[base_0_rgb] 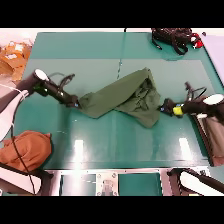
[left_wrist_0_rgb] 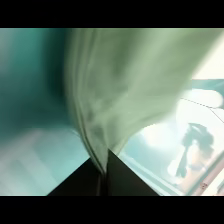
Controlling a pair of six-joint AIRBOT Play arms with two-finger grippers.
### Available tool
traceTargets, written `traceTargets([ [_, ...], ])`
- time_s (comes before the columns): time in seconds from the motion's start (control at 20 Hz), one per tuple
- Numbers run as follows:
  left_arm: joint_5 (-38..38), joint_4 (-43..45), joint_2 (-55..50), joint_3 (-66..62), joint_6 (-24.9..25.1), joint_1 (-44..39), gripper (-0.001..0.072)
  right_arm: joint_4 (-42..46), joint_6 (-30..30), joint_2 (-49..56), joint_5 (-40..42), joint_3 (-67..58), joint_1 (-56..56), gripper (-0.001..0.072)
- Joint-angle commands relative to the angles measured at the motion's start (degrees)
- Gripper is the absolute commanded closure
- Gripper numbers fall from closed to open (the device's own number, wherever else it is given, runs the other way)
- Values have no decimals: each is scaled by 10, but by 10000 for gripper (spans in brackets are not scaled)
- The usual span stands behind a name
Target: Fold the shirts.
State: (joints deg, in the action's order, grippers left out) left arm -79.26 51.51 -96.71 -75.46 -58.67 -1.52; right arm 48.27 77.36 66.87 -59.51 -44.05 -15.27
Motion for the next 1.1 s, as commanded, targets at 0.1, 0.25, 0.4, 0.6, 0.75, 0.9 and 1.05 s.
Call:
traceTargets([
  [0.1,-52,5,115,-231,-70,0,686,-1,14,-102,-139,-249,-67,692],
  [0.25,-35,9,189,-414,-127,0,685,-2,35,-155,-153,-429,-138,692],
  [0.4,42,15,284,-496,-168,0,685,-2,55,-189,-149,-575,-197,692],
  [0.6,130,78,428,-486,-196,0,685,61,82,-224,-88,-708,-211,692],
  [0.75,141,140,489,-487,-208,0,685,133,105,-248,-54,-751,-210,692],
  [0.9,137,177,491,-481,-208,0,686,132,105,-253,-50,-743,-209,691],
  [1.05,137,175,483,-404,-208,0,685,64,91,-252,-50,-668,-209,692],
])
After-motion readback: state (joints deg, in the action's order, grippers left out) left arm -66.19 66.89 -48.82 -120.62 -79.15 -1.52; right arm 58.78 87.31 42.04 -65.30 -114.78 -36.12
